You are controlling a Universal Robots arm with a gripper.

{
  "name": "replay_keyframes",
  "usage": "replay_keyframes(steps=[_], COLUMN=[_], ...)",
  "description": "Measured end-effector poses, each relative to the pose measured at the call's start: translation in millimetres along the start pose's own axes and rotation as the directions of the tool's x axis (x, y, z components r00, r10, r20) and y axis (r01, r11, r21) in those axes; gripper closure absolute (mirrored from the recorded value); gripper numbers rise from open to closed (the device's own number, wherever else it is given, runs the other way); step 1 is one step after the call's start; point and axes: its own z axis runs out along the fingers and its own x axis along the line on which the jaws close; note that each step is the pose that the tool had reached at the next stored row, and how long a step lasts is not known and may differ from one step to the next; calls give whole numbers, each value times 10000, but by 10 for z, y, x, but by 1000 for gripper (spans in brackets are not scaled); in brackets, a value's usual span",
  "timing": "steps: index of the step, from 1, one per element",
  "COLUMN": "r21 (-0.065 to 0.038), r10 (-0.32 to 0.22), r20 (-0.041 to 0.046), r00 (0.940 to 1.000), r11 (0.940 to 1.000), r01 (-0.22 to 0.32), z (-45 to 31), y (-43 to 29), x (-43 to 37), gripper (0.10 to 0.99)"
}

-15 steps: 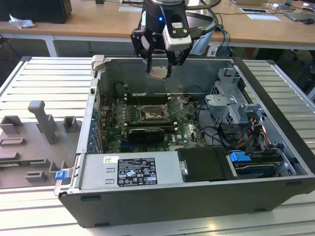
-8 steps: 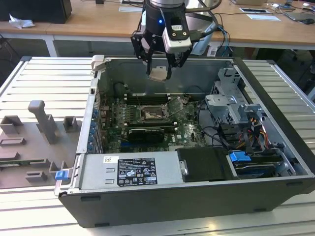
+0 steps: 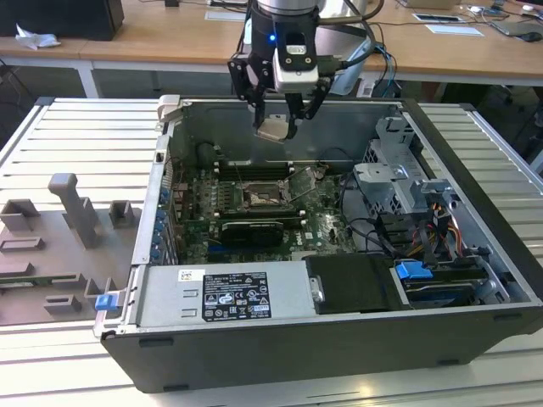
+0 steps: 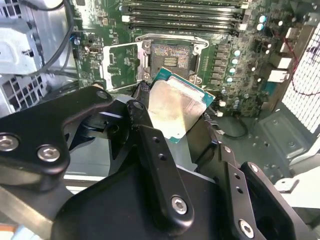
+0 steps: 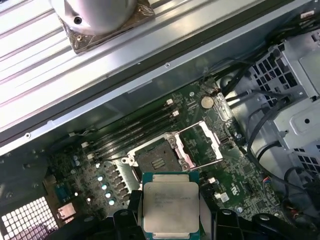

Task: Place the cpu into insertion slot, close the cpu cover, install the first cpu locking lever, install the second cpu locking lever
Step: 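Place the cpu into insertion slot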

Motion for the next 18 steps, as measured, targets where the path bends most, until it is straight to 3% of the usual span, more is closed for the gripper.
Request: replay_keyframes(steps=[8, 18], r21=[-16, -48], r10=[750, 1774], r20=[66, 155], r00=[9972, 9840], r11=[9972, 9841], r01=[-750, -1773], z=[3, 7], y=[0, -1], x=[0, 1], gripper=[545, 545])
